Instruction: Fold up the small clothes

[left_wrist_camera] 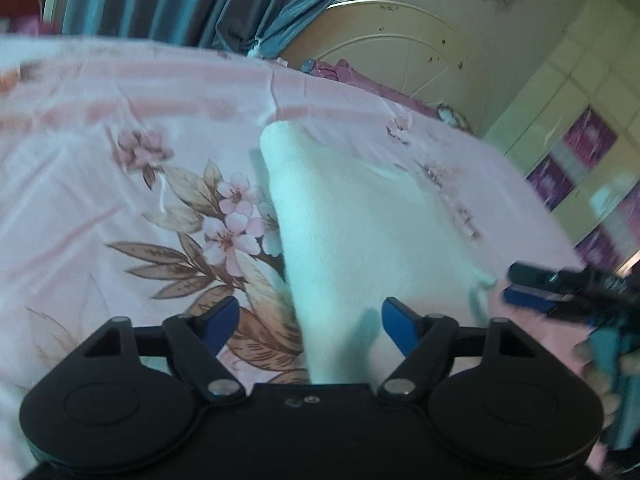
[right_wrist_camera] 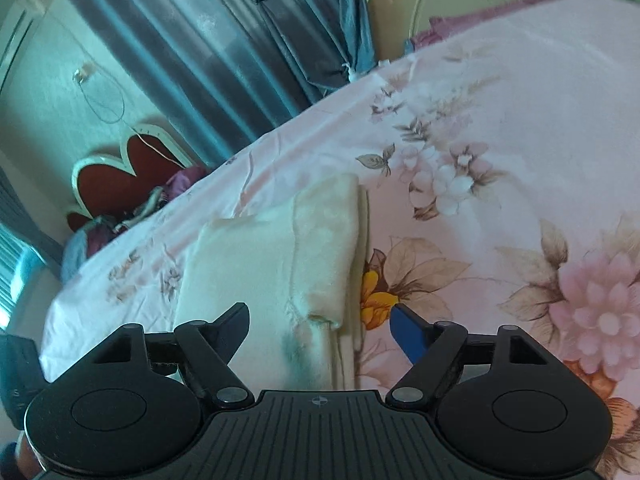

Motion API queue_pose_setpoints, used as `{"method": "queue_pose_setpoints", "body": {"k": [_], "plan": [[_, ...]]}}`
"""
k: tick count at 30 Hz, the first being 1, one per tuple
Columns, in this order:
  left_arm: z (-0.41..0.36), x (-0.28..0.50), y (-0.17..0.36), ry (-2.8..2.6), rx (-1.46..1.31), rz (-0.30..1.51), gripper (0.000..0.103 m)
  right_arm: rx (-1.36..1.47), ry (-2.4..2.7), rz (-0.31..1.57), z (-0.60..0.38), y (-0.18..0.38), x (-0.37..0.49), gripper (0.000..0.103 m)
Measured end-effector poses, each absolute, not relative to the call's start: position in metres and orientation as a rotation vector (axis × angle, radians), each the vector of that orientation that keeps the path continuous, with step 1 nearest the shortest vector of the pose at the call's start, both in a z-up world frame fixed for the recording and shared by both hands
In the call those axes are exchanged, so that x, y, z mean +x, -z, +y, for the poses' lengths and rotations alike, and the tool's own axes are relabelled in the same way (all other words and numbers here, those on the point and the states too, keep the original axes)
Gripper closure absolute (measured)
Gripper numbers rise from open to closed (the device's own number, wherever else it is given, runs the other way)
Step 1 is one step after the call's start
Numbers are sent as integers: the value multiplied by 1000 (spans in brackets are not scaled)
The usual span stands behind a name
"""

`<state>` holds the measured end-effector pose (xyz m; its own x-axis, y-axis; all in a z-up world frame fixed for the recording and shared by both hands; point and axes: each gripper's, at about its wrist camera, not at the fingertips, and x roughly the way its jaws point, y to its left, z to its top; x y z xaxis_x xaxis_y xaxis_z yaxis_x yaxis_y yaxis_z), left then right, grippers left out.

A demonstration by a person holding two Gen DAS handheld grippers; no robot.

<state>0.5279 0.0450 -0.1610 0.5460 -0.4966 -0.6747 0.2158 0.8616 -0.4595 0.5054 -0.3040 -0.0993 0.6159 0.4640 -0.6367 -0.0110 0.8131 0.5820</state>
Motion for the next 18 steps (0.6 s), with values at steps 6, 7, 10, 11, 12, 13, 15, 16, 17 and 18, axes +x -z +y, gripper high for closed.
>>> {"method": "queue_pose_setpoints", "body": {"k": [6, 7, 10, 11, 12, 13, 15, 16, 17, 18], "plan": [[52, 542, 176, 473, -533, 962, 39, 717, -394, 949, -321, 129, 526, 26], [52, 544, 177, 463, -540, 965, 40, 726, -411, 967, -320, 134, 529, 29], [52, 551, 180, 434, -586, 967, 40, 715, -451, 990, -312, 142, 539, 36], [50, 553, 181, 426, -593, 967, 40, 713, -459, 995, -310, 143, 542, 36], [49, 556, 182, 423, -596, 968, 40, 697, -464, 999, -305, 142, 547, 37], [47, 558, 182, 419, -598, 967, 39, 675, -473, 1004, -300, 141, 551, 37], [43, 563, 183, 414, -616, 966, 39, 627, -491, 1012, -294, 138, 558, 37], [42, 565, 183, 409, -631, 967, 39, 617, -500, 1015, -294, 138, 559, 37], [41, 566, 183, 401, -643, 969, 40, 605, -501, 1021, -295, 139, 560, 44], [39, 567, 182, 394, -644, 975, 40, 593, -503, 1028, -298, 139, 559, 48]]}}
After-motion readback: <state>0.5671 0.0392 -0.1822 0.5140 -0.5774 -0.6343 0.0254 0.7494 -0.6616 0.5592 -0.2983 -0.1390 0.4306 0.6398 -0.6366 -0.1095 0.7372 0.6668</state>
